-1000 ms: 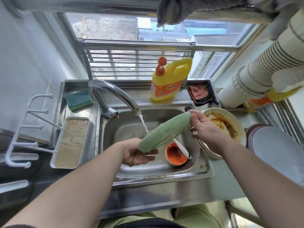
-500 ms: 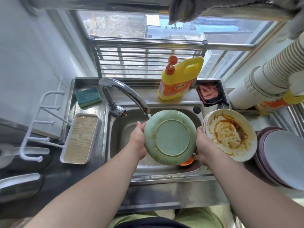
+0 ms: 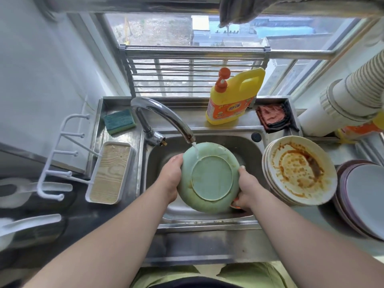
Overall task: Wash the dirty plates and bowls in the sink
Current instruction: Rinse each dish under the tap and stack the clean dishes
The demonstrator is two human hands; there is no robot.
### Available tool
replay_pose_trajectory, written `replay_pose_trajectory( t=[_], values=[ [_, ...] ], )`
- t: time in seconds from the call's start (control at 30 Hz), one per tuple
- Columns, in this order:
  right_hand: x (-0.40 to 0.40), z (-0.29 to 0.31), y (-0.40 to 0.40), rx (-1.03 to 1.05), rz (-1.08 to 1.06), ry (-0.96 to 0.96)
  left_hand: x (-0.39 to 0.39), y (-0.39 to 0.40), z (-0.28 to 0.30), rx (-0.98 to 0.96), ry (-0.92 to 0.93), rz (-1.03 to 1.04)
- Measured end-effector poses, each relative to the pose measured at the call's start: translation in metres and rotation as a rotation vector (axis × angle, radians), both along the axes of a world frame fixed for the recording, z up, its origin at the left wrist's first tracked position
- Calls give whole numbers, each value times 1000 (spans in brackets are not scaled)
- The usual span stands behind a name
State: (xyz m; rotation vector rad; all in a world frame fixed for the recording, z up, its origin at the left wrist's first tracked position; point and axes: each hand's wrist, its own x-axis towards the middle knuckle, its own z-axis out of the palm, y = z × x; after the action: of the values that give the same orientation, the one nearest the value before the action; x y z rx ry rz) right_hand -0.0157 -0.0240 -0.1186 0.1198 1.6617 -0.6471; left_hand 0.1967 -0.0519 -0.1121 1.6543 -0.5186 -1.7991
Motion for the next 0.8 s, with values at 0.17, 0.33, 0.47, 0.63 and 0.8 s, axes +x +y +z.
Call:
replay_pose_trajectory(
  t=[0.17, 0.33, 0.47, 0.63, 0.8],
  values=[
    [30, -17, -3, -64, -75, -4, 19, 16, 3, 99, 15, 50],
    [56, -22, -6, -203, 1, 97, 42, 26, -5, 204, -45, 216],
    [66, -15, -3, -362, 110, 216, 45, 36, -4, 285, -23, 223],
    [63, -9, 4, -475, 234, 317, 38, 41, -5, 275, -11, 225],
    [46, -4, 3, -506, 185, 328, 25, 37, -9, 218, -66, 150]
  ],
)
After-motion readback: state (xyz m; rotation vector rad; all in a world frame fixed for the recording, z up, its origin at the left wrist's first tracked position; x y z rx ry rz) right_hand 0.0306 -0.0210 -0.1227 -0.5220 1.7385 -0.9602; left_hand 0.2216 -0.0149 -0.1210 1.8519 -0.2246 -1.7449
